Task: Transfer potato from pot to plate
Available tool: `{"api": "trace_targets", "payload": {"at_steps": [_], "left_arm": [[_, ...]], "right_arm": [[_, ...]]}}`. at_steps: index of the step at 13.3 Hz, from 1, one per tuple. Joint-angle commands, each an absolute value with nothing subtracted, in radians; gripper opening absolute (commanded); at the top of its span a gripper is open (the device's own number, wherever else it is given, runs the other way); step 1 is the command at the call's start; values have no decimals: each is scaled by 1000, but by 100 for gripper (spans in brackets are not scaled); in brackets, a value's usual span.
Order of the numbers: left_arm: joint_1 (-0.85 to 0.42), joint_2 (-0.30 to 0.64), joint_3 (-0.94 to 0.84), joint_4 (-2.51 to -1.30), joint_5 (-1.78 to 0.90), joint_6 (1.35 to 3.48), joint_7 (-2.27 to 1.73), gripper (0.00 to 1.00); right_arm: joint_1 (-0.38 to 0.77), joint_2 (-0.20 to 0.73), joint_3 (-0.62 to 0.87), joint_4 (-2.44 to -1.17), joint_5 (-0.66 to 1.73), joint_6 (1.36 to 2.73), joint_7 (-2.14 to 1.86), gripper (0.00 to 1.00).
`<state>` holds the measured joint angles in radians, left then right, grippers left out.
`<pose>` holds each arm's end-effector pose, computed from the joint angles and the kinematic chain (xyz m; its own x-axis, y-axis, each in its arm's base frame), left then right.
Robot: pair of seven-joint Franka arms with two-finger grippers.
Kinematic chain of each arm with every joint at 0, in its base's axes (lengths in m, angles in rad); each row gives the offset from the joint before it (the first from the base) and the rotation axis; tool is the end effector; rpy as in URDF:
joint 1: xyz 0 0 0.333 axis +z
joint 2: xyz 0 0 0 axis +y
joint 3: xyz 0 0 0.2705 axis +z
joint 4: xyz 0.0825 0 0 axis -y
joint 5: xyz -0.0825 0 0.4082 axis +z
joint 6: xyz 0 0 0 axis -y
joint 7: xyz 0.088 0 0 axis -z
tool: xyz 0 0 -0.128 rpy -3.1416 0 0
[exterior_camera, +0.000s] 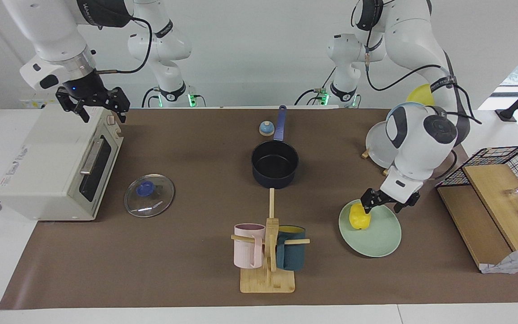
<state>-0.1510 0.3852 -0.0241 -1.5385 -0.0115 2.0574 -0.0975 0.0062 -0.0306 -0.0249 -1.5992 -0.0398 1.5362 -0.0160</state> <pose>0.6834 -0.1201 0.3740 0.9891 -0.0677 0.1308 -0.0726 -0.9968 0.0327 0.5658 -0.0160 0.5586 0.9994 -0.0040 -0.0330 -0.0028 -0.9993 0.0385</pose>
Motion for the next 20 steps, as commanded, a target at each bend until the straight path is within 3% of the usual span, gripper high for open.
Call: {"api": "trace_targets", "payload": {"at_steps": [1, 6, 12, 17, 20], "left_arm": [[-147, 240, -18, -1554, 8, 1952, -98, 100], [-147, 20, 17, -1552, 8, 1705, -101, 100], [-158, -96, 15, -1670, 9, 1585, -104, 100], [-60, -54, -84, -1643, 5, 1536, -101, 100], [-100, -32, -40, -1601, -2, 1500, -100, 100]], "right_arm": [[-2, -37, -17, -1606, -32, 1531, -5, 100], [-3, -37, -15, -1601, -2, 1528, -11, 100], [-2, -37, -17, -1605, 6, 1537, -61, 100], [-9, -37, -18, -1606, 6, 1537, -60, 100], [-8, -37, -18, -1606, 6, 1540, -60, 100]]}}
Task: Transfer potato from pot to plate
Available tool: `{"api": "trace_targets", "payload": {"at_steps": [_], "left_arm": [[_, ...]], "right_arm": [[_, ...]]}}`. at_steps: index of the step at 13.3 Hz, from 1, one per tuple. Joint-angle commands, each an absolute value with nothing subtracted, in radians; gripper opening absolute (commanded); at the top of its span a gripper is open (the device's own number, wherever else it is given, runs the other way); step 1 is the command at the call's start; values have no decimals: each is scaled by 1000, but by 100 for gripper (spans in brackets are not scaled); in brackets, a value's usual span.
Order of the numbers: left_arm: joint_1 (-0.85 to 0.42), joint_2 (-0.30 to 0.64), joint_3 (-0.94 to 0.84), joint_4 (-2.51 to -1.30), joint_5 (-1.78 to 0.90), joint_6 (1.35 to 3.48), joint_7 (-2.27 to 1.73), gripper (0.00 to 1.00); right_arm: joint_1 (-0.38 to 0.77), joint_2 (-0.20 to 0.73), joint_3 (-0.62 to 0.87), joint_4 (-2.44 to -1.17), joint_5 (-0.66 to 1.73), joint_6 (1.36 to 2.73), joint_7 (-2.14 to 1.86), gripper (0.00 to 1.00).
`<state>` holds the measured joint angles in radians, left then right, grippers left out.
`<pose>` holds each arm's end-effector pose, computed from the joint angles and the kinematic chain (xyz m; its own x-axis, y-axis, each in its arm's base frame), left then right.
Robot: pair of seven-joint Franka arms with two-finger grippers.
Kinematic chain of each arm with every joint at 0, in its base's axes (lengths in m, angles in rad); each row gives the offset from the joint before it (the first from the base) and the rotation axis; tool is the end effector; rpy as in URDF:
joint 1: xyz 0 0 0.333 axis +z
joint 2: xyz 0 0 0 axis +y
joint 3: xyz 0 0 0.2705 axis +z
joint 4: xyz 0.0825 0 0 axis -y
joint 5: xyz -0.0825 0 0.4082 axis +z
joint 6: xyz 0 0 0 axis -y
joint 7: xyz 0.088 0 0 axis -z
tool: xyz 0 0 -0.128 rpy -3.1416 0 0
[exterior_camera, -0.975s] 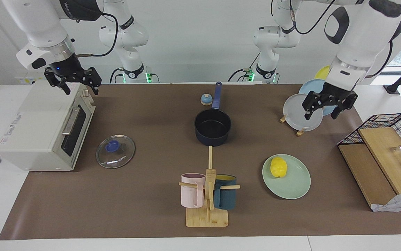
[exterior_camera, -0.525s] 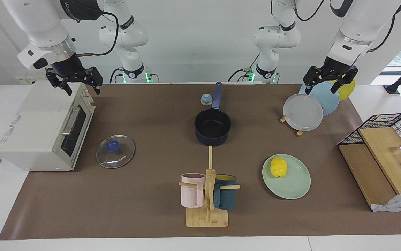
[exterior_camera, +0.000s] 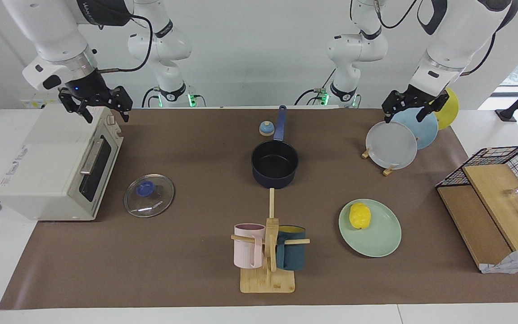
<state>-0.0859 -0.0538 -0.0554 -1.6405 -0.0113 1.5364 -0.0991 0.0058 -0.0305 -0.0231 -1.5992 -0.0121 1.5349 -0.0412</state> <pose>0.5529 -0.0808 0.5512 0.9978 -0.0422 -0.0509 -0.0421 -0.9991 0.0033 0.5658 -0.0115 0.5583 0.9991 0.0235 -0.0342 0.0239 -0.9997 0.0100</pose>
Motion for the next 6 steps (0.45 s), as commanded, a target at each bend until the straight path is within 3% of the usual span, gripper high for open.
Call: {"api": "trace_targets", "payload": {"at_steps": [1, 6], "left_arm": [[-101, -35, -40, -1608, -2, 1502, -100, 100], [-100, -40, -38, -1614, -12, 1506, -95, 100]], "right_arm": [[-8, -37, -18, -1606, 6, 1540, -60, 100], [-9, -38, -21, -1606, 2, 1517, -60, 100]]}}
